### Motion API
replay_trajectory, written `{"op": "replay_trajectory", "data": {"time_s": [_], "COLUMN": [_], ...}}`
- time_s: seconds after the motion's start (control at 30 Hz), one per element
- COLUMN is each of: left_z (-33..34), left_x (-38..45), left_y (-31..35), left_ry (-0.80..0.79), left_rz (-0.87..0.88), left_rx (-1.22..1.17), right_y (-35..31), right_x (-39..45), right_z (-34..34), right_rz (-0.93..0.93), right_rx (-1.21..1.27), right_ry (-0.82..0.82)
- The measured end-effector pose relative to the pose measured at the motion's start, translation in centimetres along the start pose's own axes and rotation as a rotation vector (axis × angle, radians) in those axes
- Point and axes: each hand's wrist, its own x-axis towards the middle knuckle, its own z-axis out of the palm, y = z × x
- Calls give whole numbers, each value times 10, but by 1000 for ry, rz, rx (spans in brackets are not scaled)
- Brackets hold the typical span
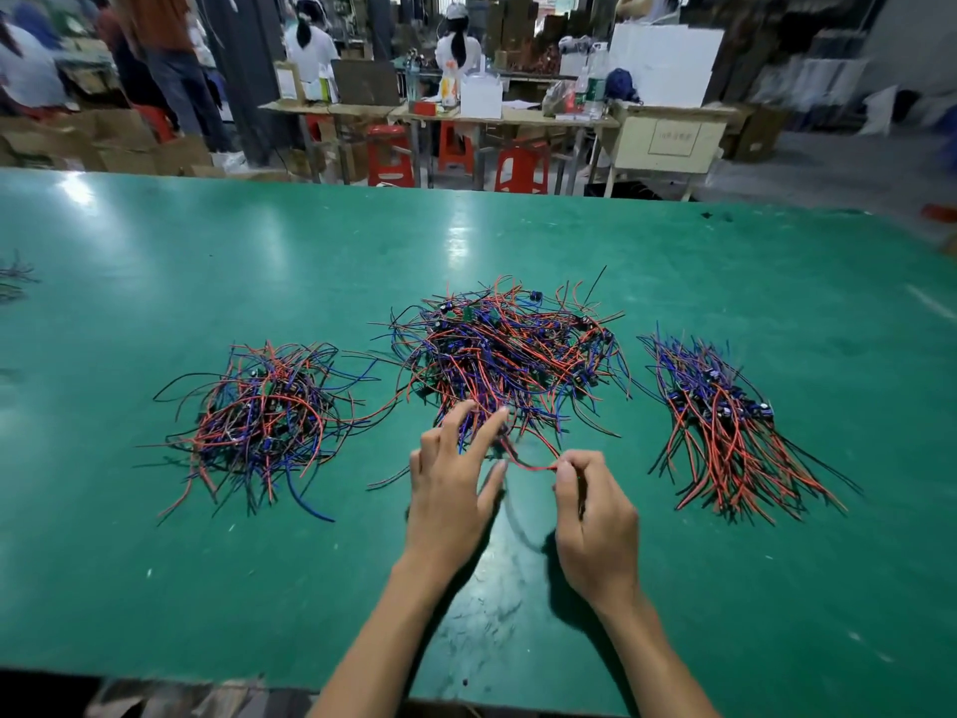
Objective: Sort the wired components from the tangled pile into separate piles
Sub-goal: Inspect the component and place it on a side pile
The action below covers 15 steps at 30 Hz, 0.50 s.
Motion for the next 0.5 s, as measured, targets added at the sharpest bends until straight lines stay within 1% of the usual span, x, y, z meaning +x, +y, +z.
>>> {"op": "replay_trajectory", "data": {"time_s": [0.07, 0.13, 0.23, 0.3, 0.33, 0.37, 0.4, 0.47, 0.5], "left_z": [0, 1, 2, 3, 2, 1, 1, 1, 1], "left_x": [-1, -3, -4, -6, -7, -7, -8, -9, -10], "left_y": [-1, -2, -2, 0, 1, 1, 0, -1, -1], "left_ry": [-25, -33, -9, 59, 109, 171, 234, 319, 334], "left_rz": [49, 102, 161, 227, 253, 268, 269, 250, 240], "left_rx": [-1, -7, -12, -37, -80, -139, -204, -305, -330], "right_y": [-2, 0, 2, 3, 4, 6, 7, 10, 11], "right_x": [-5, -7, -5, 1, 5, 7, 9, 12, 12], "right_z": [0, -1, -3, -3, -3, -4, -5, -7, -7], "right_rz": [-85, -73, 45, 158, 218, 280, 343, 418, 406], "right_rx": [11, 71, 239, 308, 320, 347, 402, 513, 512], "right_ry": [26, 78, 201, 272, 279, 250, 180, -58, -178]}}
